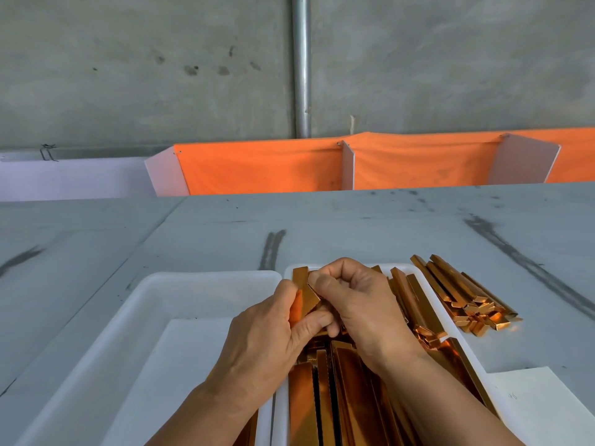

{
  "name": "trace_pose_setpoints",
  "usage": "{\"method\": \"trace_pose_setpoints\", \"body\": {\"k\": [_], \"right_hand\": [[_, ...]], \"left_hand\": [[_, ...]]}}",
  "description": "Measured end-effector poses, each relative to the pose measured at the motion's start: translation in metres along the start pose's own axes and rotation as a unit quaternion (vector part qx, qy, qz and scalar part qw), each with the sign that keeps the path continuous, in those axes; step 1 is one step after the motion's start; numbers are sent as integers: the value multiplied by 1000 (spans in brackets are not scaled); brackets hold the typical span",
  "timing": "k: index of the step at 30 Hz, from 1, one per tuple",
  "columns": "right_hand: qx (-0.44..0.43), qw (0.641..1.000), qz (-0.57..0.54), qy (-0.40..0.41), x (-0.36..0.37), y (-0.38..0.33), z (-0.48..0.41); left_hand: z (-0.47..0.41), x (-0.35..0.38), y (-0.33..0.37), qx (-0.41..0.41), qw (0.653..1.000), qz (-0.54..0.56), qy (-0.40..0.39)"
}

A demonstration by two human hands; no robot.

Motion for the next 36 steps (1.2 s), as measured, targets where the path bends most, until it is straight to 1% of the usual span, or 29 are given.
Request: {"method": "trace_pose_setpoints", "body": {"k": [4,9,14,16,23,26,31,36], "right_hand": [[-2,1000,0,0,0,0,0],[5,999,-30,-18,0,-1,1],[-34,997,69,4,1,-7,4],[-50,995,88,3,3,-9,6],[-25,998,55,-20,4,-7,4],[-38,997,68,-19,6,-10,5],[-60,990,121,-30,9,-13,8],[-58,990,129,-22,13,-9,7]], "left_hand": [[0,-1,1,1,1000,4,1],[0,-2,3,-1,1000,10,-3],[-1,-1,1,-12,1000,-9,-9],[-2,-2,-1,-23,1000,-19,-7],[-2,-3,-8,-49,998,-50,4],[-2,-4,-9,-61,997,-48,4],[-2,-5,-11,-77,996,-46,6],[-1,-6,-16,-96,993,-63,3]]}}
Point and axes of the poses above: each hand's wrist, its own z-axis away from the middle knuckle, its own x-axis out of the palm, y = z × x, the point moved 6 cm from there along -z, towards the middle knuckle, and after that the axes turned 11 degrees about -y, right-handed, at the moved point
